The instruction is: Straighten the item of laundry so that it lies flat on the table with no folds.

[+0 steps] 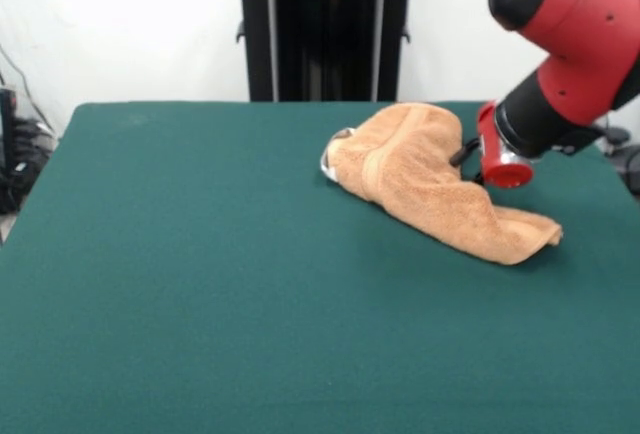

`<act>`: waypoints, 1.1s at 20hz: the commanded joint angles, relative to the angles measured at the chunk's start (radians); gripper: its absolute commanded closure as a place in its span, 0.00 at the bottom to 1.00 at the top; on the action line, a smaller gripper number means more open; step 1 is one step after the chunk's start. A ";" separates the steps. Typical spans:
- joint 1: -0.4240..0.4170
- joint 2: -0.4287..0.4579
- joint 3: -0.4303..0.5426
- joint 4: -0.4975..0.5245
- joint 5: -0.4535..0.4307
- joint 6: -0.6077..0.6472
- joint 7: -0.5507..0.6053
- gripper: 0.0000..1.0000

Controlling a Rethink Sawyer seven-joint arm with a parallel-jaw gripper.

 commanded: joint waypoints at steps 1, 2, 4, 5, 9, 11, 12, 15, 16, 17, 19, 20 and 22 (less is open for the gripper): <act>-0.080 0.090 0.216 0.007 -0.144 -0.298 -0.200 0.00; -0.081 0.089 0.216 0.009 -0.160 -0.305 -0.185 0.00; -0.093 0.078 0.233 0.007 -0.198 -0.310 -0.172 1.00; -0.096 0.074 0.237 0.010 -0.204 -0.316 -0.176 1.00; -0.128 0.045 0.280 0.026 -0.241 -0.340 -0.189 1.00; -0.146 0.027 0.304 0.037 -0.263 -0.352 -0.193 1.00; -0.156 0.019 0.317 0.042 -0.273 -0.357 -0.196 1.00; -0.183 -0.005 0.347 0.054 -0.313 -0.362 -0.205 1.00; -0.192 -0.014 0.357 0.058 -0.330 -0.371 -0.208 1.00; -0.203 -0.025 0.370 0.067 -0.344 -0.386 -0.210 1.00; -0.239 -0.054 0.406 0.092 -0.374 -0.410 -0.233 1.00; -0.260 -0.071 0.426 0.107 -0.385 -0.419 -0.241 1.00; -0.287 -0.100 0.446 0.129 -0.415 -0.435 -0.241 1.00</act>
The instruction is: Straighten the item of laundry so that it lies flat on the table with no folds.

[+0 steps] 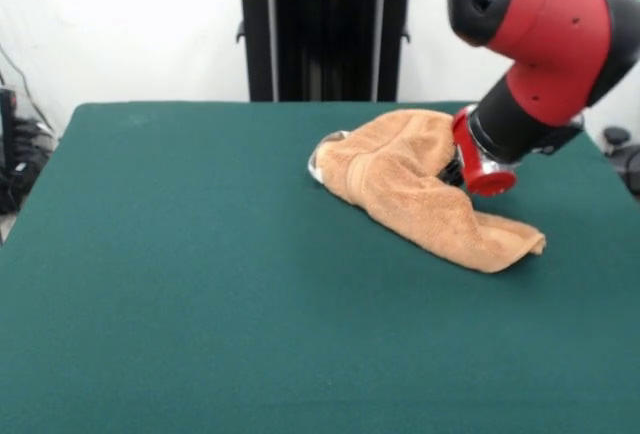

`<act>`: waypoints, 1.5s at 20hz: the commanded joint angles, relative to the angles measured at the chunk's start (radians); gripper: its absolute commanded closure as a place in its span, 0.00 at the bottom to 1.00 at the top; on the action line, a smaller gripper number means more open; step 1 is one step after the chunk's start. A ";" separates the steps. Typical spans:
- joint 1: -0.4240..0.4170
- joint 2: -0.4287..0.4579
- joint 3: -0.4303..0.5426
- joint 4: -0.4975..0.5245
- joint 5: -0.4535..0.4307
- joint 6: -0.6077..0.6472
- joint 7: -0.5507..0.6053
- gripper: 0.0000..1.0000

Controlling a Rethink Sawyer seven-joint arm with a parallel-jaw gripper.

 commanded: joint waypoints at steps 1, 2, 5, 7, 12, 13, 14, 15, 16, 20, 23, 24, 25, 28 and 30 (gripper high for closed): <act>-0.125 0.027 0.241 0.116 -0.138 -0.340 -0.234 1.00; -0.135 0.011 0.245 0.126 -0.156 -0.348 -0.230 1.00; -0.160 -0.029 0.249 0.139 -0.210 -0.356 -0.226 1.00; -0.195 -0.058 0.269 0.147 -0.249 -0.350 -0.246 1.00; -0.270 -0.116 0.313 0.150 -0.337 -0.303 -0.285 1.00; -0.278 -0.126 0.318 0.147 -0.357 -0.291 -0.289 1.00; -0.278 -0.147 0.312 0.150 -0.377 -0.277 -0.288 1.00; -0.267 -0.163 0.295 0.146 -0.405 -0.263 -0.282 1.00; -0.261 -0.179 0.288 0.151 -0.418 -0.258 -0.261 1.00; -0.293 -0.276 0.315 0.188 -0.437 -0.175 -0.262 1.00; -0.317 -0.358 0.336 0.208 -0.443 -0.101 -0.274 1.00; -0.326 -0.380 0.342 0.212 -0.444 -0.078 -0.281 1.00; -0.339 -0.401 0.352 0.217 -0.445 -0.064 -0.289 1.00; -0.366 -0.463 0.378 0.222 -0.433 0.000 -0.301 1.00; -0.366 -0.491 0.383 0.213 -0.436 0.039 -0.300 1.00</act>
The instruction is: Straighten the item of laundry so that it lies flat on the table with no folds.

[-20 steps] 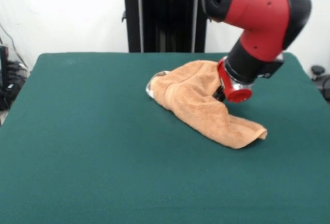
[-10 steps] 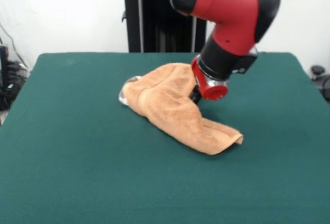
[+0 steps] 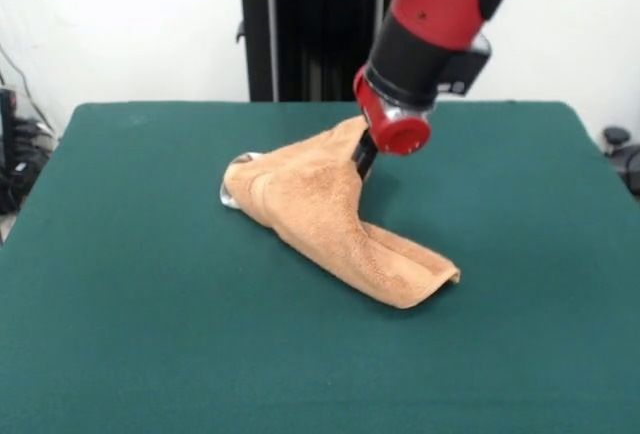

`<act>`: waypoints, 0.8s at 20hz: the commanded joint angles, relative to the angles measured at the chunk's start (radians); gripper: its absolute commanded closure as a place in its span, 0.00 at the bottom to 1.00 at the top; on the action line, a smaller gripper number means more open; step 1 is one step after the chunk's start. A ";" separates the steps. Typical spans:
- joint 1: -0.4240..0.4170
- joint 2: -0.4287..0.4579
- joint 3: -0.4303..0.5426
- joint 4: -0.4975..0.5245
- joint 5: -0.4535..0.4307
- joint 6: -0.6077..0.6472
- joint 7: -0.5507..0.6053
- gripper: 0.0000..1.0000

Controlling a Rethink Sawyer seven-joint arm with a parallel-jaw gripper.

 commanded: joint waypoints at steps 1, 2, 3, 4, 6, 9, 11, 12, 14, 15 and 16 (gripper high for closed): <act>-0.026 -0.152 0.151 0.054 -0.027 0.207 -0.296 1.00; -0.025 -0.158 0.154 0.046 -0.029 0.223 -0.292 1.00; -0.027 -0.163 0.159 0.042 -0.028 0.233 -0.286 1.00; -0.027 -0.167 0.159 0.033 -0.033 0.248 -0.287 1.00; -0.024 -0.178 0.162 0.020 -0.039 0.276 -0.285 1.00; -0.028 -0.204 0.171 0.018 -0.033 0.311 -0.280 1.00; -0.026 -0.219 0.175 0.015 -0.029 0.333 -0.275 1.00; -0.022 -0.225 0.176 0.013 -0.031 0.339 -0.270 1.00; -0.021 -0.233 0.177 0.007 -0.036 0.356 -0.268 1.00; -0.020 -0.241 0.177 0.003 -0.041 0.366 -0.269 1.00; -0.024 -0.249 0.180 0.001 -0.041 0.376 -0.273 1.00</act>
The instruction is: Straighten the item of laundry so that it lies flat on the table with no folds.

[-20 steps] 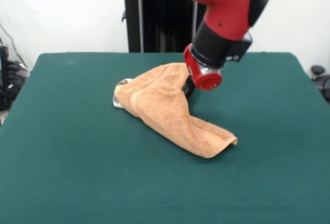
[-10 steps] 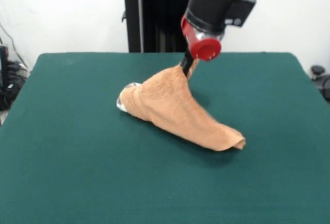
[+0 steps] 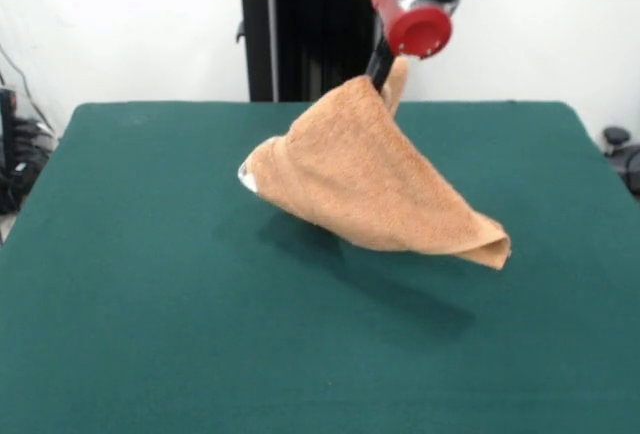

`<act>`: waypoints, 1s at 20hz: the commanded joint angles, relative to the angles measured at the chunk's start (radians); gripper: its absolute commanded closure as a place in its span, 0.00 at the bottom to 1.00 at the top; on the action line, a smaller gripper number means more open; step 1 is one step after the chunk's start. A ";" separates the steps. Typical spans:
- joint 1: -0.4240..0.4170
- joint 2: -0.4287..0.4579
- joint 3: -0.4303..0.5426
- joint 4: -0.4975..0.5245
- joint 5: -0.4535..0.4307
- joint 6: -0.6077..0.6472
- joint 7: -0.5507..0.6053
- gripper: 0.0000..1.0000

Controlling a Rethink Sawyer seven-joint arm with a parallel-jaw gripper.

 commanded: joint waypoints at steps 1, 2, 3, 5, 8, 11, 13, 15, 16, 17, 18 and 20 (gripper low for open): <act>0.001 -0.047 0.131 0.004 -0.039 0.139 -0.277 1.00; -0.006 -0.060 0.133 0.005 -0.043 0.148 -0.288 1.00; -0.014 -0.078 0.135 0.017 -0.042 0.141 -0.292 1.00; -0.032 -0.120 0.132 0.058 -0.051 0.122 -0.318 1.00; -0.093 -0.173 0.127 0.189 -0.096 -0.014 -0.386 1.00; -0.171 -0.182 0.127 0.284 -0.184 -0.143 -0.446 1.00; -0.224 -0.164 0.133 0.345 -0.256 -0.309 -0.422 1.00; -0.268 -0.147 0.139 0.369 -0.343 -0.431 -0.413 1.00; -0.276 -0.157 0.141 0.372 -0.370 -0.421 -0.430 1.00; -0.277 -0.175 0.136 0.371 -0.393 -0.398 -0.442 1.00; -0.293 -0.197 0.145 0.382 -0.397 -0.383 -0.459 1.00; -0.333 -0.235 0.171 0.412 -0.400 -0.380 -0.481 1.00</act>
